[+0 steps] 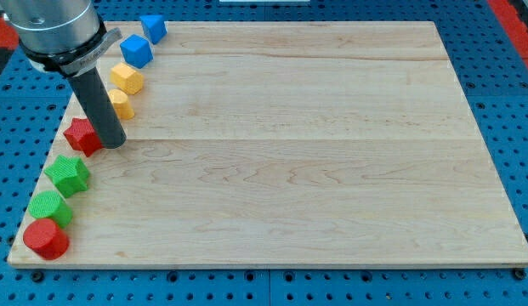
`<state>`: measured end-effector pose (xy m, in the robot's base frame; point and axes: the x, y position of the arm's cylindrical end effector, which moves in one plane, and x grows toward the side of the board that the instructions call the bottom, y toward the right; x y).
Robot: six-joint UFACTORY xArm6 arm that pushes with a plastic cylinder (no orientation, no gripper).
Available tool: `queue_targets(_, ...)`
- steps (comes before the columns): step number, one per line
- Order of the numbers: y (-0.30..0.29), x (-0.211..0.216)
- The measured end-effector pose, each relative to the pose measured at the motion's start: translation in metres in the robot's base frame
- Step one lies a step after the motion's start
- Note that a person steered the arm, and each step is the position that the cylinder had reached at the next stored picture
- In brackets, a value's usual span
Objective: Move the yellow heart above the red star
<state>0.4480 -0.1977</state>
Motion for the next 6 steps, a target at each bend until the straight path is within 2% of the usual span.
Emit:
queue_targets(2, 0.063, -0.056)
queue_targets(4, 0.016, -0.062)
queue_targets(6, 0.007, -0.069)
